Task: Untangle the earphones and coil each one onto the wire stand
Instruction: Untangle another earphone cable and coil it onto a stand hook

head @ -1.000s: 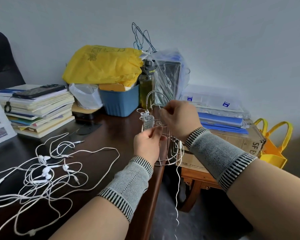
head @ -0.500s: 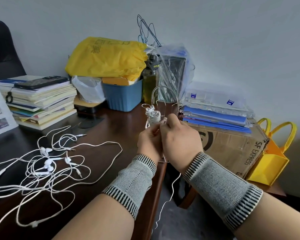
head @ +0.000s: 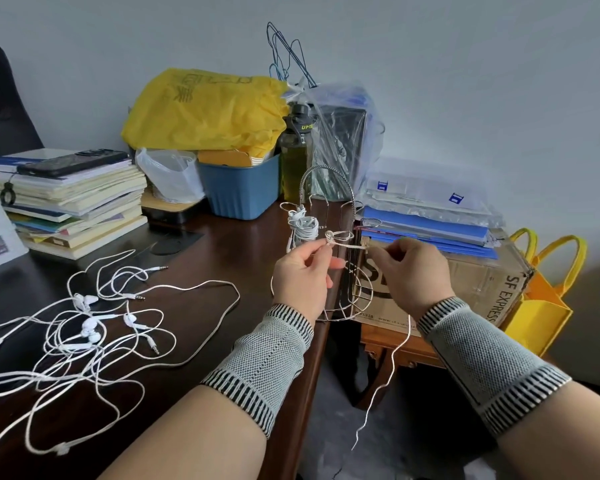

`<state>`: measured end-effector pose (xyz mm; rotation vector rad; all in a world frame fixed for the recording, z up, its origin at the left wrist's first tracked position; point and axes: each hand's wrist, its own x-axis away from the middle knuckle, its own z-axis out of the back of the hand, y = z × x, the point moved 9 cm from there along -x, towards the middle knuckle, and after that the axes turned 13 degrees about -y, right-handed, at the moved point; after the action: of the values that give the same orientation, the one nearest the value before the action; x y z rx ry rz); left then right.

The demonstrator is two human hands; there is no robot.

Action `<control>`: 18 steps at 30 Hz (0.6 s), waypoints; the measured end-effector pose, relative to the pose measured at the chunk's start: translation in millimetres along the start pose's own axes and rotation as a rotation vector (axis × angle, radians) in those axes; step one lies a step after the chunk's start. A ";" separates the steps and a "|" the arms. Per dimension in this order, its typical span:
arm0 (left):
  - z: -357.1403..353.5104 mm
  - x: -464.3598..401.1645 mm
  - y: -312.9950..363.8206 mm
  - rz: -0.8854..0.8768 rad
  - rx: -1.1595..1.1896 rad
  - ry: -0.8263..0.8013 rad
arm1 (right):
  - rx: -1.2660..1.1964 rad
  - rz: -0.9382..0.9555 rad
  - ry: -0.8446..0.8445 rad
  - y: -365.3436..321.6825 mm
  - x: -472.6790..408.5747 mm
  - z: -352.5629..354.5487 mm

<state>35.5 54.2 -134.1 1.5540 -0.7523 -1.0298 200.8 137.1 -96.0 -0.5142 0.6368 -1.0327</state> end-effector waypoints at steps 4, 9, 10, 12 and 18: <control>-1.4 -0.6 -0.3 -0.003 -0.019 0.034 | 0.192 0.084 0.065 -32.6 -1.6 16.6; -1.4 0.9 -2.6 0.028 0.037 0.057 | 0.375 0.272 0.060 -90.1 0.3 17.2; -3.8 1.4 -2.5 0.037 0.067 0.054 | 0.408 0.291 0.040 -98.3 -0.5 14.3; -5.8 3.1 0.2 0.037 0.079 0.056 | 0.484 0.301 -0.027 -111.4 -3.8 2.8; -1.2 0.1 -4.4 0.048 0.034 0.067 | 0.688 0.300 -0.139 -142.4 -0.3 -18.2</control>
<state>36.4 55.7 -138.3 1.5843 -0.7604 -0.9291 100.1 75.0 -14.7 0.1132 0.1960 -0.8528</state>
